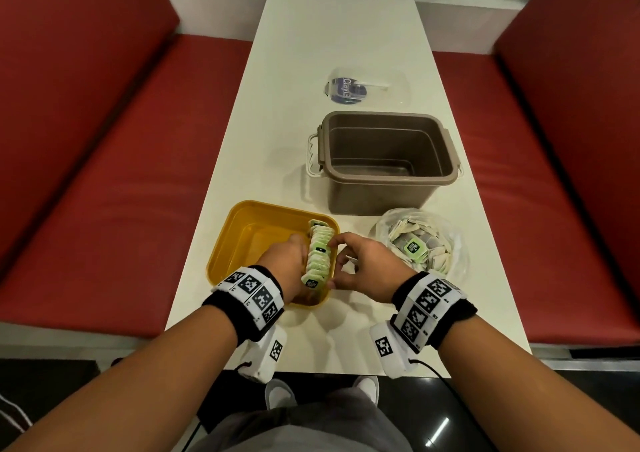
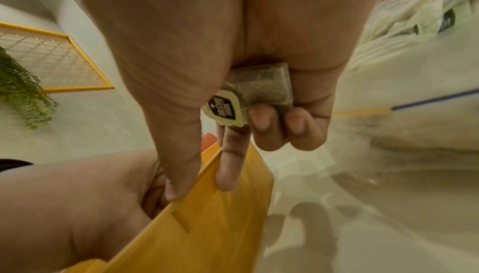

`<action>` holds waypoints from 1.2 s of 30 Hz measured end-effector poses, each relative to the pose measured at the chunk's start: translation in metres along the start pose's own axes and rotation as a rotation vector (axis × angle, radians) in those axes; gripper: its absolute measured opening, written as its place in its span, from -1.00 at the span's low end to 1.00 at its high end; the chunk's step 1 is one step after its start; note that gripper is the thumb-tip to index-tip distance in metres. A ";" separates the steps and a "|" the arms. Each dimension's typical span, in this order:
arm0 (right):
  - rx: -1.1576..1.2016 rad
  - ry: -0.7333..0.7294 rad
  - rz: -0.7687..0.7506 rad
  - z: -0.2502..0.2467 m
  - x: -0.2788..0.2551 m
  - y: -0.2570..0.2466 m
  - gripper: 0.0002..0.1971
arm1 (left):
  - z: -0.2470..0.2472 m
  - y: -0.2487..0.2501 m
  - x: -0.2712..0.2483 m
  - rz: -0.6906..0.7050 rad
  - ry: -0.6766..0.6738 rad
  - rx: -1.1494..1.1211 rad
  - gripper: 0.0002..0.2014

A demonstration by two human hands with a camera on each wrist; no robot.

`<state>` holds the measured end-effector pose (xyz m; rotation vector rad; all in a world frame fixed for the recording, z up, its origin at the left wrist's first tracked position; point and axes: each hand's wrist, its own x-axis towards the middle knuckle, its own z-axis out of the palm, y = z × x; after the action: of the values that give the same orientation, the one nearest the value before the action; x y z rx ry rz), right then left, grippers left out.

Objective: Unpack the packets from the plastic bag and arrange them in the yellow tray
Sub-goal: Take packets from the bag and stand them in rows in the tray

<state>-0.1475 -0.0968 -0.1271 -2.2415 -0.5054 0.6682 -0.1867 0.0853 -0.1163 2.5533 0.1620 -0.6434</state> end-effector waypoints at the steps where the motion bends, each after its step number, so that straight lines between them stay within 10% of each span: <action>1: -0.006 0.002 0.003 0.000 0.000 0.000 -0.38 | 0.000 -0.001 0.001 0.021 0.016 -0.003 -0.39; 16: -0.038 0.082 0.035 0.000 -0.012 -0.011 -0.53 | -0.001 0.003 0.000 -0.007 -0.033 0.085 -0.30; 26: 0.205 0.163 -0.065 -0.001 -0.013 -0.017 -0.89 | -0.044 0.019 -0.019 0.475 0.190 -0.091 -0.82; 36: 0.076 0.256 -0.177 0.004 -0.008 -0.021 -0.81 | -0.053 0.017 -0.027 0.484 0.267 -0.060 -0.97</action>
<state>-0.1595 -0.0858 -0.1114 -2.1405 -0.5316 0.2992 -0.1846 0.0966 -0.0559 2.4741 -0.3345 -0.1110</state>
